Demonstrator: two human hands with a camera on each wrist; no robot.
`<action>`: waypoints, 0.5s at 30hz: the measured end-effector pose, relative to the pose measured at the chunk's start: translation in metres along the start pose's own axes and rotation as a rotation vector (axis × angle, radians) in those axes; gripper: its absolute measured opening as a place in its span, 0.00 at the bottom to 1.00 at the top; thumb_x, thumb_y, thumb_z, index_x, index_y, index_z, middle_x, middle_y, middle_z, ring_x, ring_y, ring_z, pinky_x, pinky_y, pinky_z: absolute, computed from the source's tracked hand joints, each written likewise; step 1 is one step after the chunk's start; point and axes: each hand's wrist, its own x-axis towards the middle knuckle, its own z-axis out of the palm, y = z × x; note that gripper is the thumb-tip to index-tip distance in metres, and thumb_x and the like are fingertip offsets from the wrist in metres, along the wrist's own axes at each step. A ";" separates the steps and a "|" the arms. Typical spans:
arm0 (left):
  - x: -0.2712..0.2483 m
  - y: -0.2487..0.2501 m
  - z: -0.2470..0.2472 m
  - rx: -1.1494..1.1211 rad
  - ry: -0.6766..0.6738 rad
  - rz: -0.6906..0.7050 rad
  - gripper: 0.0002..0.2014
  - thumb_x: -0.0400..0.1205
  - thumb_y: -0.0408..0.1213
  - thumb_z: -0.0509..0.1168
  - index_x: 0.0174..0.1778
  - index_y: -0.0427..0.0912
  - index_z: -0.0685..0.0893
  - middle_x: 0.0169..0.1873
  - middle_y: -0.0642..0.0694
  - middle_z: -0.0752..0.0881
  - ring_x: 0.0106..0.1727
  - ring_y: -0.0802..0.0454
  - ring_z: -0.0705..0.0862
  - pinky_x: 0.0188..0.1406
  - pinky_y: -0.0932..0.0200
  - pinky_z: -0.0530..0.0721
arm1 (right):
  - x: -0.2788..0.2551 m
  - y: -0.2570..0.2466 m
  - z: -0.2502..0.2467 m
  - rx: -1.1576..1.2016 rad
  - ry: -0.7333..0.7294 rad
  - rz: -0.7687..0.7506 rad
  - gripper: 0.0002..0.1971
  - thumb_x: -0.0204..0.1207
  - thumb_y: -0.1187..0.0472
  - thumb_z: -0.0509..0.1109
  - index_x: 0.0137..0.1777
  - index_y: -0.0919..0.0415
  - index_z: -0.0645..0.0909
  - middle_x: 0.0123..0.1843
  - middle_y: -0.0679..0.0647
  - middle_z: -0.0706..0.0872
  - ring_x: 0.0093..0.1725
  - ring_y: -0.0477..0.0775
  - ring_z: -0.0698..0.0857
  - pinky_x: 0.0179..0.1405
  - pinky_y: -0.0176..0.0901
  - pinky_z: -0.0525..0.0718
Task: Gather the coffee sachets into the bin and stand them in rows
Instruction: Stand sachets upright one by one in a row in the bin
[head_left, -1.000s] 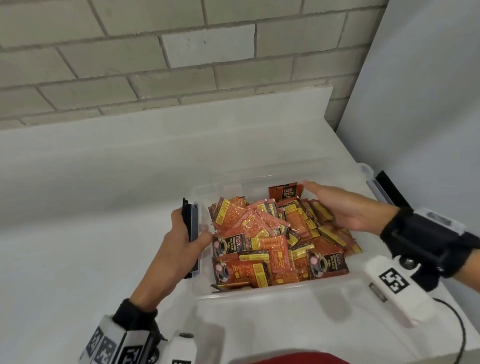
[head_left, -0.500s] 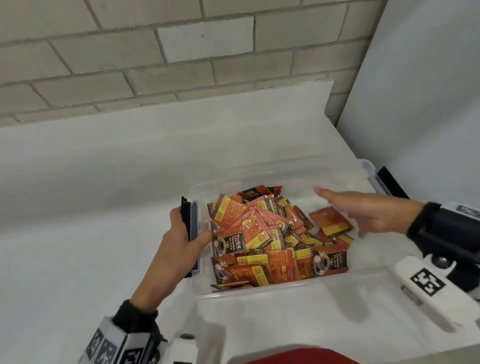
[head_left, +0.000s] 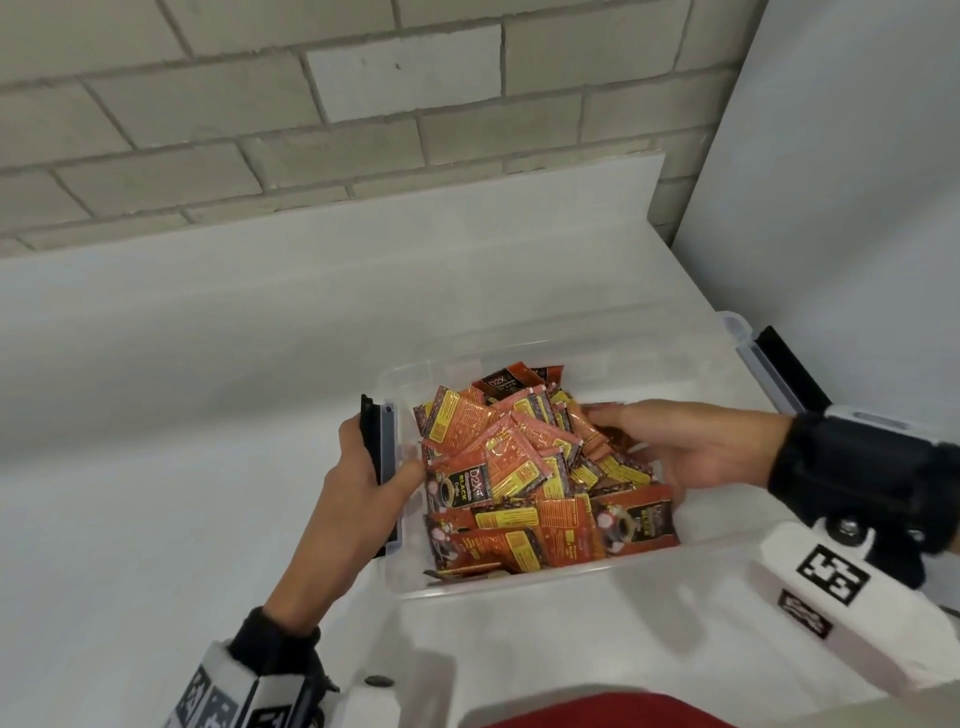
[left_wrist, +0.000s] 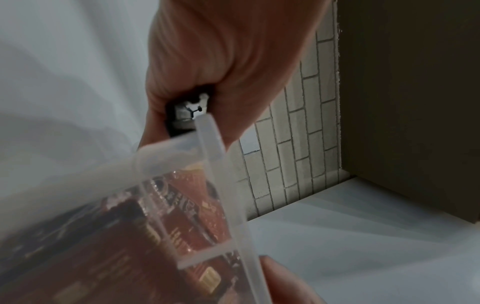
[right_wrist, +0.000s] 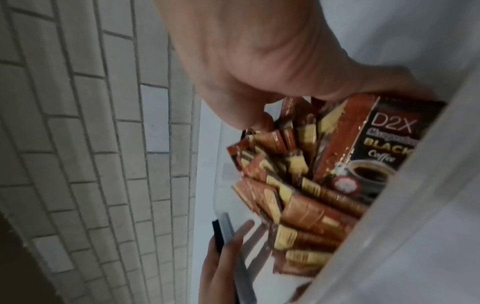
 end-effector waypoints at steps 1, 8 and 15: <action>0.000 -0.001 0.000 0.001 0.002 -0.001 0.24 0.83 0.43 0.66 0.71 0.56 0.62 0.52 0.57 0.80 0.48 0.53 0.87 0.44 0.48 0.90 | 0.001 -0.004 0.011 -0.005 -0.072 -0.001 0.17 0.79 0.44 0.66 0.53 0.59 0.81 0.57 0.57 0.87 0.53 0.61 0.84 0.53 0.61 0.84; 0.001 -0.004 0.000 0.063 0.006 0.024 0.21 0.84 0.43 0.64 0.68 0.56 0.61 0.51 0.57 0.79 0.47 0.55 0.84 0.32 0.63 0.84 | 0.000 -0.013 0.040 -0.141 -0.177 -0.095 0.45 0.70 0.24 0.59 0.83 0.46 0.59 0.85 0.56 0.58 0.83 0.65 0.57 0.74 0.80 0.56; 0.002 -0.004 0.001 0.078 0.017 0.022 0.22 0.84 0.41 0.64 0.71 0.53 0.61 0.51 0.51 0.81 0.45 0.52 0.85 0.28 0.63 0.83 | 0.015 -0.020 0.021 -0.030 -0.051 -0.135 0.41 0.74 0.24 0.45 0.84 0.42 0.55 0.87 0.51 0.49 0.85 0.59 0.49 0.78 0.75 0.49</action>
